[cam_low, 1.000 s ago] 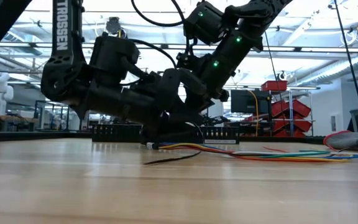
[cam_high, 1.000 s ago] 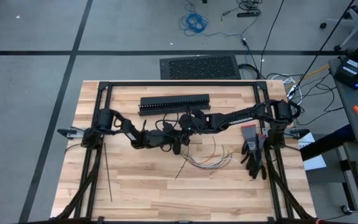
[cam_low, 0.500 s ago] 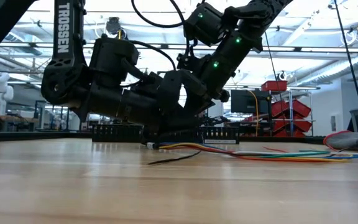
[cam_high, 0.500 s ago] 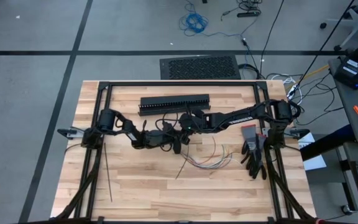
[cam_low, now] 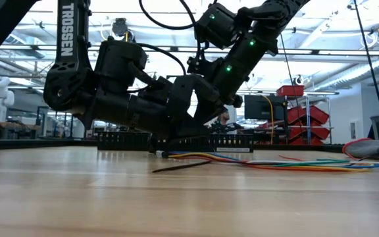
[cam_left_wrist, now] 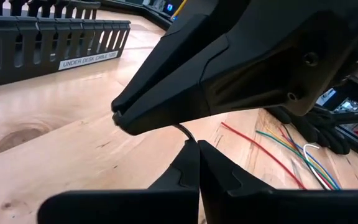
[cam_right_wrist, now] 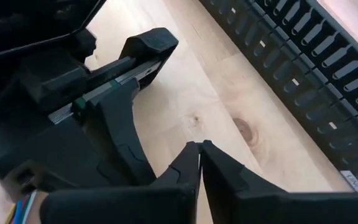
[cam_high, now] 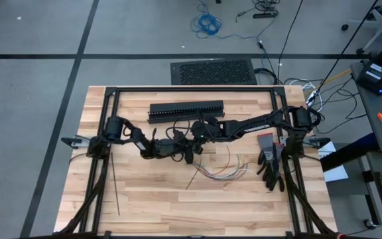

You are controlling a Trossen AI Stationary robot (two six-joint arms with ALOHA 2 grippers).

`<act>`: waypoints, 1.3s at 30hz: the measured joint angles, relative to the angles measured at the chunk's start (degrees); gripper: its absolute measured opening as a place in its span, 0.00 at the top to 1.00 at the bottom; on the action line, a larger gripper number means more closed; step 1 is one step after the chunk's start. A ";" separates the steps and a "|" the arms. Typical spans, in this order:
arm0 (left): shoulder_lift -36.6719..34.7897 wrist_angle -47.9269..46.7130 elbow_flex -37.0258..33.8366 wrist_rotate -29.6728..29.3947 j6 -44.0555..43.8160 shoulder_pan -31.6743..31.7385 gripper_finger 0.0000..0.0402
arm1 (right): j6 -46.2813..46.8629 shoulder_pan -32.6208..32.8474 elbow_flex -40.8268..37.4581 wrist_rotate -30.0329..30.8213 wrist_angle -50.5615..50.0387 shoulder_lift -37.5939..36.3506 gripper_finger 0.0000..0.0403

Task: Ziptie cables
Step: Wrap the cable wires with the black zip tie

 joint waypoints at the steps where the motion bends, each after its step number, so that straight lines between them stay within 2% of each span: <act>1: 0.00 -0.05 0.00 0.10 0.00 -0.04 1.00 | -0.93 0.07 -0.02 -0.01 -0.11 -0.46 0.96; 6: 0.00 -0.59 0.00 0.53 0.56 -0.59 1.00 | -8.26 0.93 -0.02 -0.04 -1.86 -5.15 0.89; 10: 0.00 -0.75 -0.02 0.82 1.53 -1.07 1.00 | -10.32 1.25 -0.02 0.34 -4.47 -9.87 0.82; 16: 0.00 -0.54 -0.04 1.45 1.55 -1.37 1.00 | -9.49 1.53 -0.14 0.81 -12.04 -16.77 0.76; 20: 0.07 -0.21 -0.07 1.80 2.52 -1.88 1.00 | -7.10 3.99 -5.16 3.67 -9.01 -23.40 0.76; 23: 0.07 -0.17 -0.07 1.85 2.66 -1.86 1.00 | -3.73 6.39 -13.22 7.32 -2.38 -29.77 0.78; 25: 0.07 -0.15 -0.09 1.82 2.69 -1.81 1.00 | -0.29 7.69 -20.93 8.68 6.15 -33.74 0.79; 28: 0.07 -0.07 -0.09 1.82 2.65 -1.84 1.00 | 5.59 9.28 -34.93 8.81 24.85 -36.48 0.80; 32: 0.07 0.01 -0.09 1.82 2.49 -1.84 1.00 | 13.16 9.71 -50.42 7.82 54.09 -33.13 0.79; 35: 0.07 0.14 -0.09 1.80 2.43 -1.84 1.00 | 16.12 8.92 -55.39 8.00 66.47 -28.58 0.78; 39: 0.07 1.19 -0.09 1.80 2.42 -1.83 1.00 | 19.03 7.73 -53.08 7.76 65.95 -22.53 0.74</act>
